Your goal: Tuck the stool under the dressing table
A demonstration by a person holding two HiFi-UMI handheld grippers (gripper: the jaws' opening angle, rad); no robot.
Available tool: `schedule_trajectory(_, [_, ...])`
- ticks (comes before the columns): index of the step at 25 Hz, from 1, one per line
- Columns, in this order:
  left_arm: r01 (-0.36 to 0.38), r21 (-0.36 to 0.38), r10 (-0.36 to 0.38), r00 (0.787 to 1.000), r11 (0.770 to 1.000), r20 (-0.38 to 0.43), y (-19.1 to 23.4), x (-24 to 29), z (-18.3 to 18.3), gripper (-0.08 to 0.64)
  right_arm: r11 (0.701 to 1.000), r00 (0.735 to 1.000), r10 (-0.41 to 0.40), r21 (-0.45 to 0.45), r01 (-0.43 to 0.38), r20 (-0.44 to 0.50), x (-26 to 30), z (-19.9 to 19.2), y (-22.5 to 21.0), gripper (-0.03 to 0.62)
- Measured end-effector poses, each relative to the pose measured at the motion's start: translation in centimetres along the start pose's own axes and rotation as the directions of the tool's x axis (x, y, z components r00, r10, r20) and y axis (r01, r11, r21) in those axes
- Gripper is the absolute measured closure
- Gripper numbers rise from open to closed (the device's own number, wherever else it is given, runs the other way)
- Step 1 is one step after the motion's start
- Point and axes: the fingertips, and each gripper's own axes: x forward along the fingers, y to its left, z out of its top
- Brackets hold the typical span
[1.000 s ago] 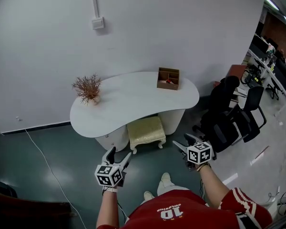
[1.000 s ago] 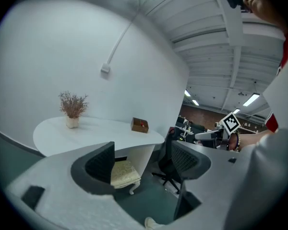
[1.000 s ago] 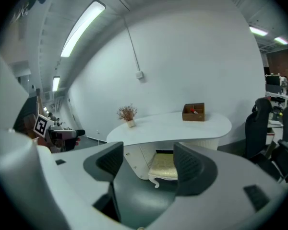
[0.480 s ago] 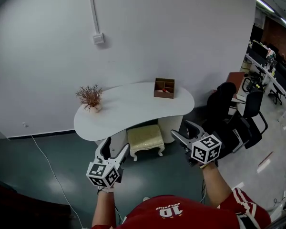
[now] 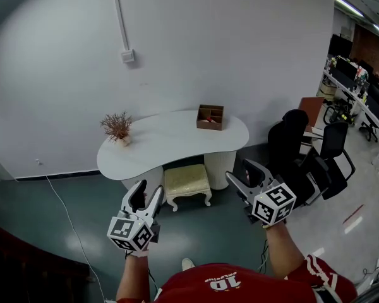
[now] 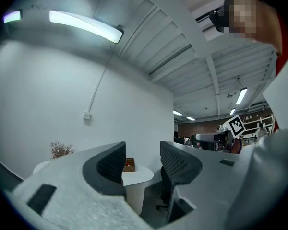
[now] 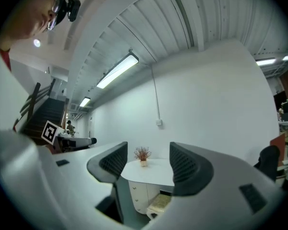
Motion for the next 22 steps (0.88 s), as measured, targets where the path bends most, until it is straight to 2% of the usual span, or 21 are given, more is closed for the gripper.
schedule_trajectory(4, [-0.035, 0.025, 0.035, 0.999, 0.999, 0.002, -3.4, -1.6, -0.3, 0.406, 1.0, 1.0, 0.007, -0.018, -0.007, 0.008, -3.4, -0.4, 0.3, 0.361])
schedule_trajectory(9, [-0.078, 0.029, 0.078, 0.997, 0.997, 0.004, -5.6, -3.0, -1.0, 0.478, 0.999, 1.0, 0.002, -0.039, -0.001, 0.019, -6.1, -1.0, 0.2, 0.402])
schedule_trajectory(13, [-0.067, 0.042, 0.067, 0.998, 0.997, 0.013, -7.0, -3.4, -1.0, 0.496, 0.999, 1.0, 0.006, -0.046, -0.006, 0.019, -7.3, -1.3, 0.4, 0.431])
schedule_trajectory(22, [-0.073, 0.075, 0.068, 0.996, 0.994, 0.064, -7.5, -3.7, 0.1, 0.525, 0.997, 0.998, -0.044, -0.066, 0.047, 0.045, -8.1, -1.3, 0.2, 0.507])
